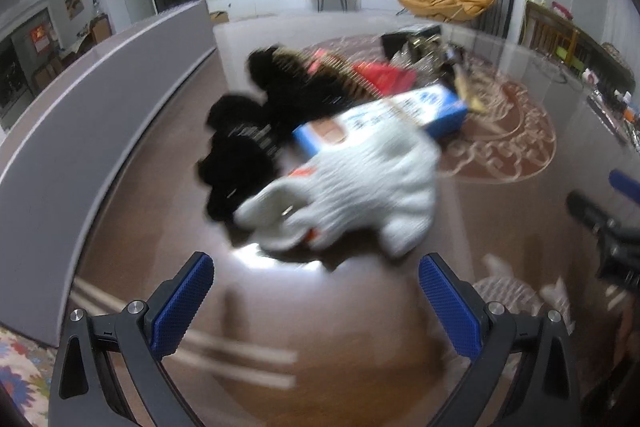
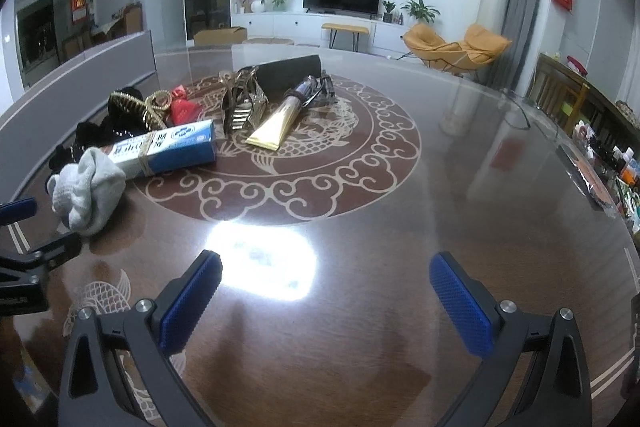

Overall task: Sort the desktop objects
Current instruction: 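Move the left tool toward the white knit sock on the pile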

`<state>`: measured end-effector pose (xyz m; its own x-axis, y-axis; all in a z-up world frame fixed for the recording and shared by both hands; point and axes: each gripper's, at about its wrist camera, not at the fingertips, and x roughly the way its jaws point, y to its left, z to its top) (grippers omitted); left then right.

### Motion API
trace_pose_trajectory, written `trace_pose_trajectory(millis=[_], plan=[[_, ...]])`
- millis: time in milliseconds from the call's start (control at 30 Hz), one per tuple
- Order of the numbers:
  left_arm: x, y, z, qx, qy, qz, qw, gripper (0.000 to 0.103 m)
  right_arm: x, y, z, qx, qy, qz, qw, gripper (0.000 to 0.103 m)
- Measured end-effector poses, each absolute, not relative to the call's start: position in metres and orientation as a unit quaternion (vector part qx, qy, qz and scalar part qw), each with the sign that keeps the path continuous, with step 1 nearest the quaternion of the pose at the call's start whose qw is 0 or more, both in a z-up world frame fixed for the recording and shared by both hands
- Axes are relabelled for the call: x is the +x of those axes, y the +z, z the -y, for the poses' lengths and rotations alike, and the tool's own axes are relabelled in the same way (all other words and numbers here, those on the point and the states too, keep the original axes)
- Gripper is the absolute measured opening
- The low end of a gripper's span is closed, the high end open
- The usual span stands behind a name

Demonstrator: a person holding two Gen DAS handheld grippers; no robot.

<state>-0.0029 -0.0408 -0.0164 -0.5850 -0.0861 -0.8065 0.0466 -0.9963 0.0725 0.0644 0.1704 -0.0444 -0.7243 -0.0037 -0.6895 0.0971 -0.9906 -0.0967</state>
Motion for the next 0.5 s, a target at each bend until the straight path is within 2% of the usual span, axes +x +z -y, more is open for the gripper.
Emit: trace_pose_trajectory(millis=[500], plan=[[0.004, -0.026, 0.060, 0.473, -0.881, -0.019, -0.001, 0.103, 0.053, -0.056, -0.156, 0.408, -0.907, -0.105, 0.023, 0.103]])
